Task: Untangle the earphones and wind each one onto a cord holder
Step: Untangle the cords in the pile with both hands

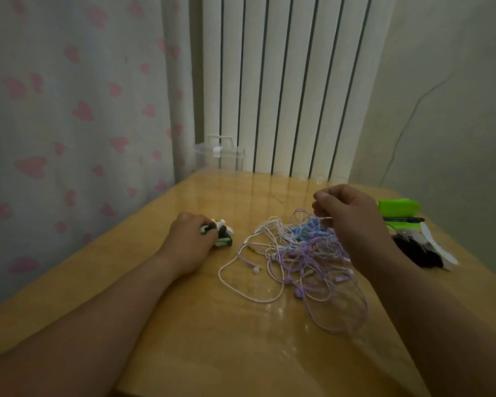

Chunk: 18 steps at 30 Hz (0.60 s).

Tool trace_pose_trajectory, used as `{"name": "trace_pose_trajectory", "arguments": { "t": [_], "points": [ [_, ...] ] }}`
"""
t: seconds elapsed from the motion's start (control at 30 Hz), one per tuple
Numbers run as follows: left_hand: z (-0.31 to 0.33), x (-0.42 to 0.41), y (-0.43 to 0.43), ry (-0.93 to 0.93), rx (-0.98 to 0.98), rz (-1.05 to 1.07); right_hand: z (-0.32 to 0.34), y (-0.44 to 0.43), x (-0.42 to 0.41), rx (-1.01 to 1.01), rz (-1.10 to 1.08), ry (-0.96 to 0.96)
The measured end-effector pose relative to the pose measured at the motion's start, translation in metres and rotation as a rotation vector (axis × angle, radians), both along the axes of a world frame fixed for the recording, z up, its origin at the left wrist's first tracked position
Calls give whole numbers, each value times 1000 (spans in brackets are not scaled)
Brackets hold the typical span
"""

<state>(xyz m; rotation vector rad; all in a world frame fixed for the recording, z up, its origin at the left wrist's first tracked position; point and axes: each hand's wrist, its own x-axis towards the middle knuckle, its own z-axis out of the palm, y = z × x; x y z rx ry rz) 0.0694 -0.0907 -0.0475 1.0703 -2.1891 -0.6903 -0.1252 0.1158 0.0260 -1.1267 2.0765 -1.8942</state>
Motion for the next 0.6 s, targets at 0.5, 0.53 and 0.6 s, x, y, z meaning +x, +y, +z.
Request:
{"name": "trace_pose_trajectory", "arguments": {
  "t": [0.5, 0.53, 0.6],
  "points": [
    [-3, -23, -25, -385, -145, -208, -26, 10, -29, -28, -118, 97],
    [-3, -28, -31, -383, -129, -209, -25, 11, -30, -38, -124, 94],
    [-1, -38, -39, -343, -116, -210, -26, 12, -33, -34, -131, 87]
  ]
}}
